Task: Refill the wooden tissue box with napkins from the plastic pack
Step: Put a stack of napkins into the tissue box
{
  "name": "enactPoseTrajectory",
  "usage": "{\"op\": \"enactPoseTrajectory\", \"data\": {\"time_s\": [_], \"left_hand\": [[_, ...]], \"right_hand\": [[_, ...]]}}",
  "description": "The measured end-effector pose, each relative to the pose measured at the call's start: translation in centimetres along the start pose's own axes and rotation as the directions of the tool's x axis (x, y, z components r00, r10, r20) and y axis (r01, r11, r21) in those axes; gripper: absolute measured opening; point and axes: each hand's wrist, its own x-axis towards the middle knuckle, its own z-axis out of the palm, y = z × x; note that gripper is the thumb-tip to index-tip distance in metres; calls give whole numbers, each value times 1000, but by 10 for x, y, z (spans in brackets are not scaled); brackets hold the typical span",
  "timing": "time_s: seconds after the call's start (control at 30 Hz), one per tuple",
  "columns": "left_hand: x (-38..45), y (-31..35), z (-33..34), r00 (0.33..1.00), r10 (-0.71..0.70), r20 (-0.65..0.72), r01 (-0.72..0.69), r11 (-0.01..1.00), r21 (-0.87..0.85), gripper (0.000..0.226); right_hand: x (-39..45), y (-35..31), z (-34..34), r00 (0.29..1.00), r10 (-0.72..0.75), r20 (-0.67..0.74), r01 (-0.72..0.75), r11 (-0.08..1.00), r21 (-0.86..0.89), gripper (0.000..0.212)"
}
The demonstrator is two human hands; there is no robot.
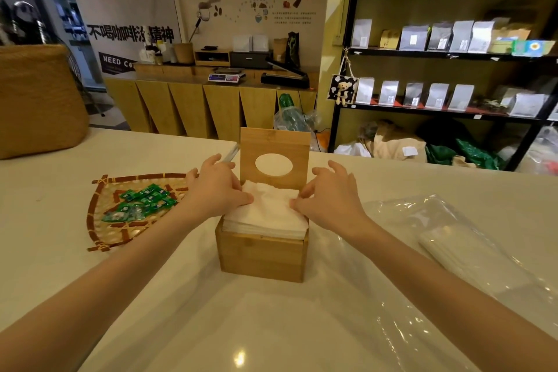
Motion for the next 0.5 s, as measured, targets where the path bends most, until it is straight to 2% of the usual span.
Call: {"op": "enactPoseTrajectory", "data": {"time_s": [0.13,0.23,0.37,0.5], "left_hand": [[-2,4,2,1000,19,-2,-18,988,153,17],[-2,6,8,998,42,37,-51,963,264,28],[-5,8,19,998,26,59,-43,952,304,32],[-8,11,24,997,13,82,-42,928,371,31]], "right_hand": [[-1,-2,5,1000,-10,18,12,994,-112,15],[-1,-6,9,998,3,70,11,979,-206,13],[-1,-14,12,990,65,129,-24,955,-295,7],[1,-24,13,980,115,160,-39,908,-417,13]]}}
